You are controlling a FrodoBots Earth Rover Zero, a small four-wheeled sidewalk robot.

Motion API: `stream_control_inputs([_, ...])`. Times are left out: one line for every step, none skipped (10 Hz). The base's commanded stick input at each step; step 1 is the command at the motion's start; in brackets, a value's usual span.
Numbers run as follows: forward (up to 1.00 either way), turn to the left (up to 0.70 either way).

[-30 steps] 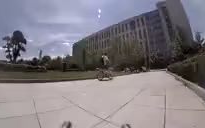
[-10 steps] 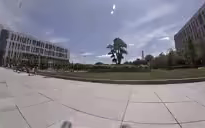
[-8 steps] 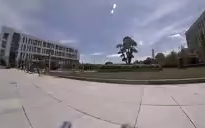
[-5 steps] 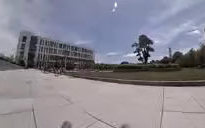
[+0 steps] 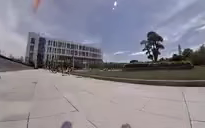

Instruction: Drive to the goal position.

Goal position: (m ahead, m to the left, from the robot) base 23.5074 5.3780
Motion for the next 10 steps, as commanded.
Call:
stream_control_inputs([0.70,0.00])
stream_control_inputs([0.70,0.00])
stream_control_inputs([0.70,0.00])
stream_control_inputs([0.70,0.00])
stream_control_inputs([0.70,0.15])
stream_control_inputs([0.70,0.28])
stream_control_inputs([0.70,0.34])
stream_control_inputs([0.70,0.35])
stream_control_inputs([0.70,0.35])
stream_control_inputs([0.70,0.35])
